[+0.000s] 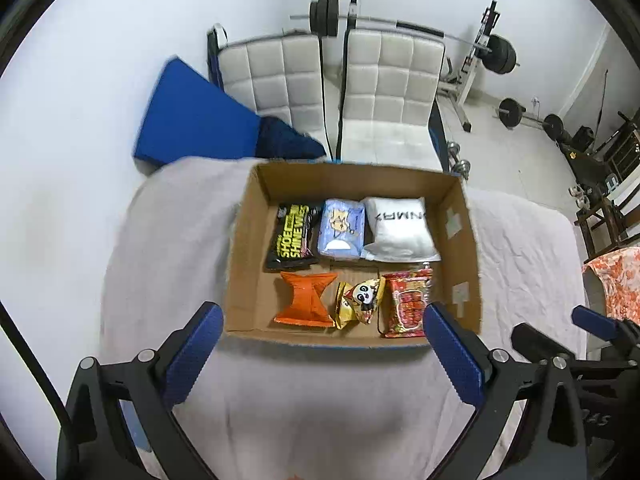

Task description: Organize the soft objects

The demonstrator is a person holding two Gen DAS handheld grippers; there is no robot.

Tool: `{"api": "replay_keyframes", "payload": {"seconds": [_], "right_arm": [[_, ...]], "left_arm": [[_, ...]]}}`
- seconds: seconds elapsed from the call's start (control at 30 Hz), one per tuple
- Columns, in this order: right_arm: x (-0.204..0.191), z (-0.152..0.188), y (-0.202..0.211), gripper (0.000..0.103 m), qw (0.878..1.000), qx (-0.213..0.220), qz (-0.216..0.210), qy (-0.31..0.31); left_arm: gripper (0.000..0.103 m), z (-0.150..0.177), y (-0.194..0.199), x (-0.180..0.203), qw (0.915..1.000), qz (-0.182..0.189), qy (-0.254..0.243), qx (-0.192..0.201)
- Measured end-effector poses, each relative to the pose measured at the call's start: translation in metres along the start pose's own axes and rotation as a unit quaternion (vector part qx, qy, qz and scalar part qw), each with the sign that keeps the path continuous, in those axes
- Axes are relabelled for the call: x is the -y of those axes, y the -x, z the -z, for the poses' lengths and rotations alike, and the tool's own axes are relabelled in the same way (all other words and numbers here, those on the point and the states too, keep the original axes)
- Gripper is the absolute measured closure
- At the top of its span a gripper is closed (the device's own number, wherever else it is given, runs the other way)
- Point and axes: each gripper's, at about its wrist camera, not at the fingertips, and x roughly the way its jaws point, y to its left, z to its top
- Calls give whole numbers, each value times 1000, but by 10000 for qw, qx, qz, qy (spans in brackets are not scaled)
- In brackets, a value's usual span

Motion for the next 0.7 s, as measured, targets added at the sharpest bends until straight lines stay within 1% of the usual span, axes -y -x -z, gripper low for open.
{"api": "replay_keyframes", "payload": {"seconds": [0.13, 0.3, 0.43, 0.57, 0.7], "right_arm": [[5, 13, 55, 0, 9995, 287, 46, -76], [7, 29, 107, 0, 9981, 595, 119, -64], [9, 40, 147, 0, 9967, 796, 135, -51], [8, 49, 173, 0, 9950, 980, 186, 0], [8, 55, 191, 0, 9939, 1089, 202, 0]], "left_arm": [[0, 8, 51, 10, 9992, -40, -133, 380], [0, 16, 106, 19, 9975, -2, -246, 662], [0, 21, 130, 25, 9967, -164, -357, 706], [0, 30, 146, 26, 9972, -22, -327, 677], [0, 37, 160, 28, 9968, 7, -354, 720]]}}
